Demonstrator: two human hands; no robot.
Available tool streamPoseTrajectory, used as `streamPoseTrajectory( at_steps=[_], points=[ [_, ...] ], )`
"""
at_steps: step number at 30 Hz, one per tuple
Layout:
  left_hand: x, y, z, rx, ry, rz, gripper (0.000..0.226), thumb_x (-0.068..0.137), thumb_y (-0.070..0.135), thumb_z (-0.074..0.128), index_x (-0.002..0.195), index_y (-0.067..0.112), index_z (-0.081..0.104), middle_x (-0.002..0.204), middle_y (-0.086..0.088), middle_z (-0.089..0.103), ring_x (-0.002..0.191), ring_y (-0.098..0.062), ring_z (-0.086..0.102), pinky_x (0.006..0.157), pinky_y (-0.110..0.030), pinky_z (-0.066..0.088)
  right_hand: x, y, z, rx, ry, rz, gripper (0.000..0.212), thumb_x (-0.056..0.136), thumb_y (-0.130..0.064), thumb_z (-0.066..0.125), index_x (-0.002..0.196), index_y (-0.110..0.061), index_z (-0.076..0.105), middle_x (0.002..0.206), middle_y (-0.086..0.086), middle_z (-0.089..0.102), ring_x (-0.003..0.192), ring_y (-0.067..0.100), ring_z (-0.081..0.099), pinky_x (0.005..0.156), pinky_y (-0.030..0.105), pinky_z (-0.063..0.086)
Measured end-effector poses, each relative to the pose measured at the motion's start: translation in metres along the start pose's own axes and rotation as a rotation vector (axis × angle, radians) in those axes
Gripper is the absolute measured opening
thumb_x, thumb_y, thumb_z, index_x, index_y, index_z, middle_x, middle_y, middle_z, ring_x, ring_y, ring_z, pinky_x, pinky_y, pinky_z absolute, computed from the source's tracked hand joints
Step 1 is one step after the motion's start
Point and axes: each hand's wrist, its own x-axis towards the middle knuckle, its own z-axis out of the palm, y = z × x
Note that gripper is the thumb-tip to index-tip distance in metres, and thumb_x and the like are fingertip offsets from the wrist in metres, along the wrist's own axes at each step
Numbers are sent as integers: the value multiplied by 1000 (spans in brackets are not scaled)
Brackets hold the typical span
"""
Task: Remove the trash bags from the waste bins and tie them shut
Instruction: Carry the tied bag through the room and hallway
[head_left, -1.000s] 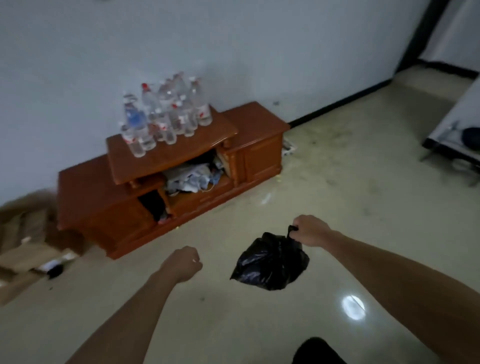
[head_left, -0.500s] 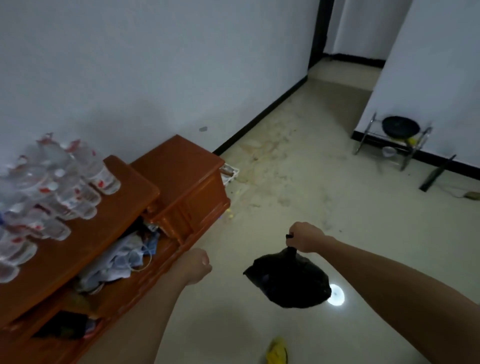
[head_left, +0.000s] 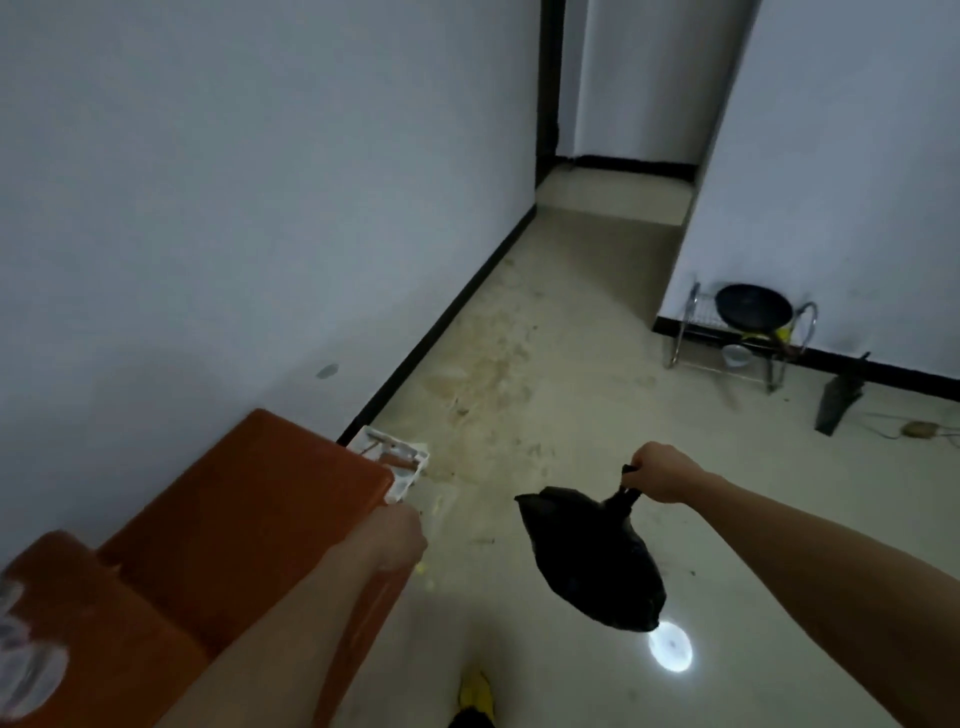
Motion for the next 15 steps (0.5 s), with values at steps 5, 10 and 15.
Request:
streamPoseTrajectory(
  at_steps=[5,10,15],
  points=[
    [139,32,-125,75,-1,97,15,88,26,55,79,16,51,84,-7,54,91,-30,63,70,-28,42,90,-29,-82,104,103,74,25,89,-30,62,74,-9,60,67,4,54,62,19,50,52,30,35],
    [253,110,-197,108,15,210,28,90,30,58,110,11,61,110,-8,63,94,-22,58,80,-29,45,175,-27,-151,162,158,126,25,89,-29,61,70,-14,56,65,2,52,59,17,48,51,30,34],
    [377,184,-240,138,-38,255,28,89,31,60,109,12,63,116,-8,63,102,-24,61,81,-30,46,294,-12,-206,158,101,123,23,88,-29,61,73,-11,61,69,3,55,61,18,50,49,27,35]
  ],
)
